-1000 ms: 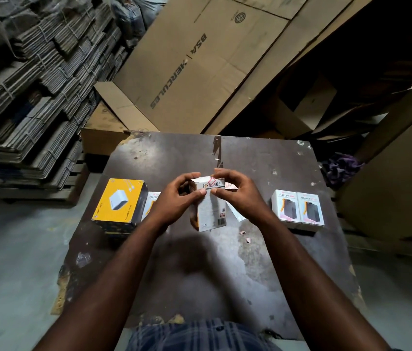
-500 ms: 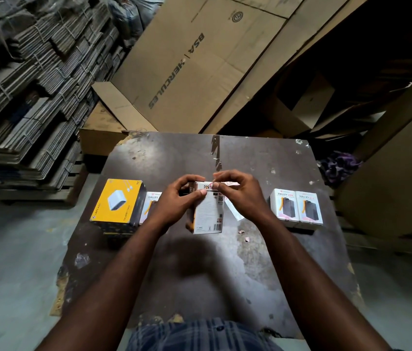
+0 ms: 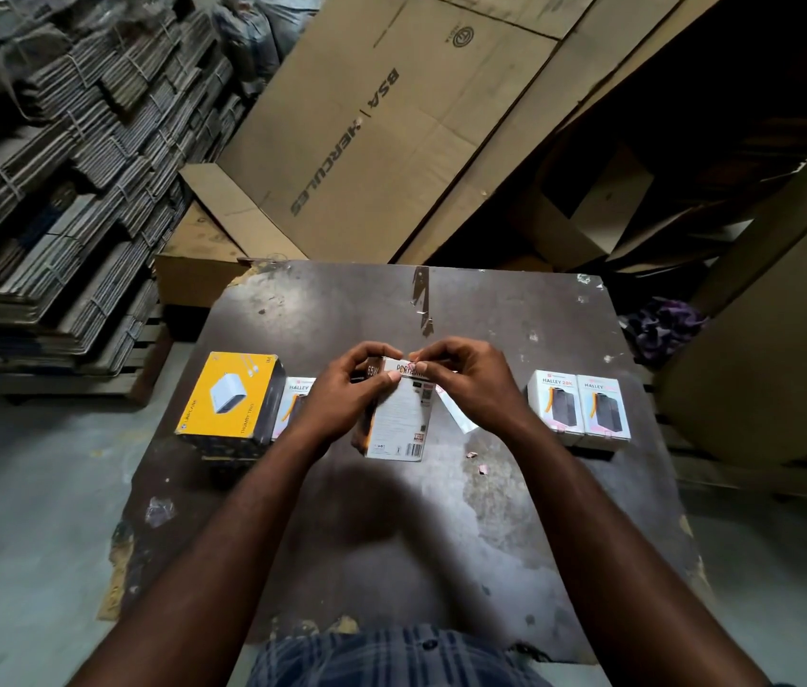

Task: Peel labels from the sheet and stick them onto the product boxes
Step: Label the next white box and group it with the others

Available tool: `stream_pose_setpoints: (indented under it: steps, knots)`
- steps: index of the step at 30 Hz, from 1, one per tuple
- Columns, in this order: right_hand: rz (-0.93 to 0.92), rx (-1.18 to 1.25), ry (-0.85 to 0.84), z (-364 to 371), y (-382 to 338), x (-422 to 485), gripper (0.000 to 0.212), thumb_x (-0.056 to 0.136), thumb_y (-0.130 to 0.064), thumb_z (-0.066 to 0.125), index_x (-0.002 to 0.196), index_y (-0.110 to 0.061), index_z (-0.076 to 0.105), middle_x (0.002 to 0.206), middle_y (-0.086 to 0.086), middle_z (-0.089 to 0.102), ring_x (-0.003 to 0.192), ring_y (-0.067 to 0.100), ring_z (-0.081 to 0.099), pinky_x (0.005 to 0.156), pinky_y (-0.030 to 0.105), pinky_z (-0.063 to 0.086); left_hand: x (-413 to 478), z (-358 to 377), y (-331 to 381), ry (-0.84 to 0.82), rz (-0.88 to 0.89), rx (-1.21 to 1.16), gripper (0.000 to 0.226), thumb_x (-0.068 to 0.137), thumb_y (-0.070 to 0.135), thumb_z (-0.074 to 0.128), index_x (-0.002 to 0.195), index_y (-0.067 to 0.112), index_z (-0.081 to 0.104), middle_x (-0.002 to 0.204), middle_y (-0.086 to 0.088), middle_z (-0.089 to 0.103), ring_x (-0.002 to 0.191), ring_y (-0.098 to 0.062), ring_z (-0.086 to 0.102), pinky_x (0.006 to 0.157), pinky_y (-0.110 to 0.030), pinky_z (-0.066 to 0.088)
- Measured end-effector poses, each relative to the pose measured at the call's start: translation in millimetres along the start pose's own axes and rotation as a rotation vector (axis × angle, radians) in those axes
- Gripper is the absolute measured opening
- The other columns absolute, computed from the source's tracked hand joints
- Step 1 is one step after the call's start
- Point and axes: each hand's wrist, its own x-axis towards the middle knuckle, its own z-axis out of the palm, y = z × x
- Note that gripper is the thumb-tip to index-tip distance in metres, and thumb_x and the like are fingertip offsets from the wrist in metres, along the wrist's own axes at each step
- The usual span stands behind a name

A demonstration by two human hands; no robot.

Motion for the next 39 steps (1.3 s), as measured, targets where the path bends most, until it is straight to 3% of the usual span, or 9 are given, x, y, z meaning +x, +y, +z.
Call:
stream_pose_setpoints:
  steps: [7,15,20,23,25,29,39]
  knots:
    - [0.091,0.103,-0.140,-7.0,-4.8,0.0,0.008,0.088,-0.014,0.073,0.089,-0.022,0.074,0.100,0.004,0.077,0.090,0.022,0.074,0.078,0.053,0.061,-2.4,-1.2,-1.2,-0.030,-0.005,0.021,0.012,0.094,0.020,0.066,0.100,0.030,0.066,0.100,0.000,0.074,0.093,-0.018,0.072,0.078,-0.037,0.059]
    - [0.110,0.066,-0.162,-8.9,-9.4,1.3,0.008,0.088,-0.017,0.073,0.086,-0.025,0.074,0.097,0.003,0.077,0.090,0.022,0.074,0.078,0.053,0.061,-3.3,-0.6,-1.7,-0.040,-0.028,0.001,0.012,0.092,0.025,0.066,0.098,0.035,0.066,0.101,-0.002,0.074,0.096,-0.022,0.071,0.074,-0.033,0.056]
    - [0.132,0.035,-0.193,-11.0,-11.5,3.8,0.006,0.090,-0.019,0.072,0.085,-0.022,0.072,0.093,0.006,0.077,0.091,0.023,0.074,0.079,0.051,0.061,-1.9,-2.3,-3.6,-0.042,-0.056,-0.024,0.013,0.096,0.015,0.062,0.102,0.026,0.066,0.100,-0.005,0.074,0.088,-0.015,0.070,0.070,-0.028,0.055]
    - [0.153,-0.026,-0.252,-13.4,-13.9,7.0,0.008,0.091,-0.020,0.071,0.083,-0.022,0.069,0.095,0.005,0.077,0.092,0.023,0.073,0.078,0.047,0.062,-2.9,-5.5,-4.0,-0.051,-0.085,-0.051,0.016,0.097,0.011,0.059,0.103,0.025,0.066,0.094,0.001,0.075,0.082,-0.010,0.069,0.070,-0.028,0.053]
    - [0.122,-0.157,-0.282,-13.5,-14.8,10.1,0.007,0.091,-0.023,0.071,0.083,-0.022,0.071,0.088,0.001,0.076,0.084,0.022,0.072,0.074,0.044,0.061,-3.5,-7.1,-6.0,-0.074,-0.087,-0.029,0.018,0.097,0.011,0.059,0.103,0.026,0.067,0.097,-0.001,0.075,0.086,-0.011,0.070,0.078,-0.033,0.056]
    - [0.060,-0.378,-0.337,-13.3,-24.6,15.2,0.004,0.090,-0.022,0.072,0.087,-0.020,0.074,0.073,-0.010,0.069,0.064,-0.003,0.060,0.063,0.027,0.051,-3.1,-6.8,-6.6,-0.096,-0.083,0.004,0.018,0.097,0.013,0.059,0.106,0.026,0.067,0.104,-0.006,0.074,0.092,-0.016,0.070,0.087,-0.041,0.056]
    - [-0.002,-0.569,-0.365,-9.9,-33.7,24.9,0.004,0.090,-0.021,0.070,0.088,-0.020,0.073,0.077,-0.011,0.065,0.068,-0.004,0.057,0.057,0.017,0.038,0.5,-6.3,-4.4,-0.097,-0.073,0.029,0.017,0.097,0.012,0.060,0.109,0.022,0.067,0.104,-0.008,0.074,0.091,-0.015,0.070,0.081,-0.036,0.057]
